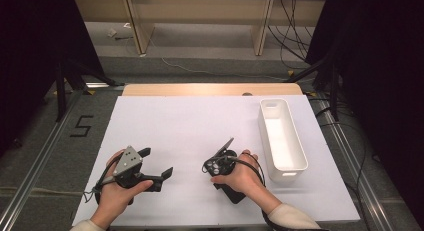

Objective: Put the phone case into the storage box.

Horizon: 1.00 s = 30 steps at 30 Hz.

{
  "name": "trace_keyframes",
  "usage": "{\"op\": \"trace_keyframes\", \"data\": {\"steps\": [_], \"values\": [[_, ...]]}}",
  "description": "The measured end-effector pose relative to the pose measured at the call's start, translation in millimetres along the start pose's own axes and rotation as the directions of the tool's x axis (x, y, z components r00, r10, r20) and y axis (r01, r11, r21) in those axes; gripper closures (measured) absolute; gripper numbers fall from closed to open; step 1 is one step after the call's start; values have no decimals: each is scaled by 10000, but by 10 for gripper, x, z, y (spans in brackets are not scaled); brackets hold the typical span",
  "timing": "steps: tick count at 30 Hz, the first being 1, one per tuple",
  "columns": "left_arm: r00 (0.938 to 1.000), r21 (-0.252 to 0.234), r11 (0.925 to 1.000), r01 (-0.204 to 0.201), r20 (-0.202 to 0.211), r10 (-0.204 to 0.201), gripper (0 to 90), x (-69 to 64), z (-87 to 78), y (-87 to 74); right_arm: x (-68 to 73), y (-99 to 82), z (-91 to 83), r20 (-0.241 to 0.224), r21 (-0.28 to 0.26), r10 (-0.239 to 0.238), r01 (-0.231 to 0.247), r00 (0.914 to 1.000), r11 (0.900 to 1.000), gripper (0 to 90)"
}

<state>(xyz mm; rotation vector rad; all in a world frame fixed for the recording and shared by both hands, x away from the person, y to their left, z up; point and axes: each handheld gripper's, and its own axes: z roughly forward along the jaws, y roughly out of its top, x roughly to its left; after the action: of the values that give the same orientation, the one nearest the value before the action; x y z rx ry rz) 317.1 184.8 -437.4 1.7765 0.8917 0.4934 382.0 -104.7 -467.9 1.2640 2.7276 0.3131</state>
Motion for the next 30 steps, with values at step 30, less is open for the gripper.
{"op": "trace_keyframes", "data": {"steps": [30], "values": [[10000,-45,10000,74,-63,-74,15,16,-4,1,74,-18,-274,-303,-2392,-213,134,9993,9709,151]]}}
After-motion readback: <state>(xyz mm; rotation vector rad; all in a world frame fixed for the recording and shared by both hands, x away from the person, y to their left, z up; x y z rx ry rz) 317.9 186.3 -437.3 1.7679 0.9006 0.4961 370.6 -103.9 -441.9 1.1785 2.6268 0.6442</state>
